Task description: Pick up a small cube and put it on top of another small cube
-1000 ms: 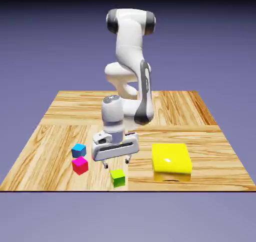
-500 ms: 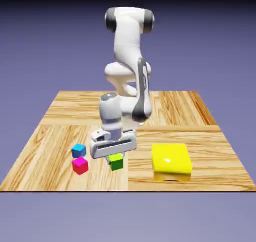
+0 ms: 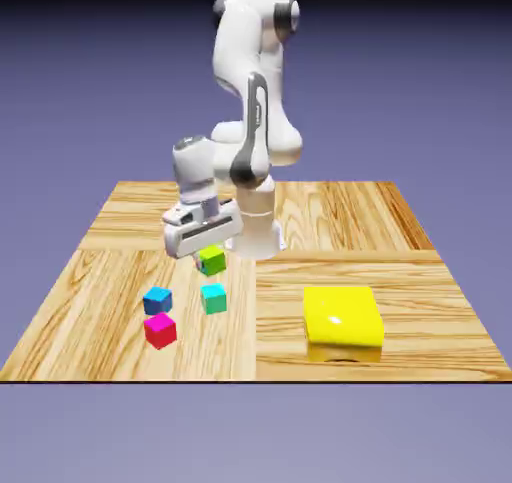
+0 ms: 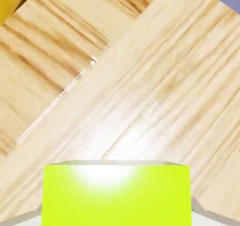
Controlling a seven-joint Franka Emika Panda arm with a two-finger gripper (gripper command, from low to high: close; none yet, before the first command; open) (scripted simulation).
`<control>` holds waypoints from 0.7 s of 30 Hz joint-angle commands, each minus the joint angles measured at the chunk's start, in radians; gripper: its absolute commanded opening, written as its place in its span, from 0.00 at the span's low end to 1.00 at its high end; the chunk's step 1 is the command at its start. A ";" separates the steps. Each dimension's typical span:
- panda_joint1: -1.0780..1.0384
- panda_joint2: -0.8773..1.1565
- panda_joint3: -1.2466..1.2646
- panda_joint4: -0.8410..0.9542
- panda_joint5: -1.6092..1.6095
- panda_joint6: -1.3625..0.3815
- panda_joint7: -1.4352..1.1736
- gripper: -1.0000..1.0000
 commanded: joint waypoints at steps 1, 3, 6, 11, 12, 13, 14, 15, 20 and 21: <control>0.000 0.000 0.000 0.000 0.000 0.001 0.000 0.00; 0.071 0.012 -0.072 0.001 -0.008 0.020 0.004 0.00; 0.177 0.029 -0.181 0.003 -0.020 0.048 0.011 0.00; 0.354 0.058 -0.362 0.005 -0.040 0.094 0.021 0.00; 0.390 0.063 -0.398 0.006 -0.044 0.103 0.023 0.00; 0.425 0.069 -0.435 0.006 -0.048 0.113 0.026 0.00; 0.461 0.075 -0.471 0.007 -0.052 0.122 0.028 0.00; 0.496 0.081 -0.507 0.007 -0.056 0.131 0.030 0.00; 0.673 0.110 -0.688 0.010 -0.076 0.178 0.040 0.00; 0.709 0.115 -0.724 0.010 -0.080 0.187 0.043 0.00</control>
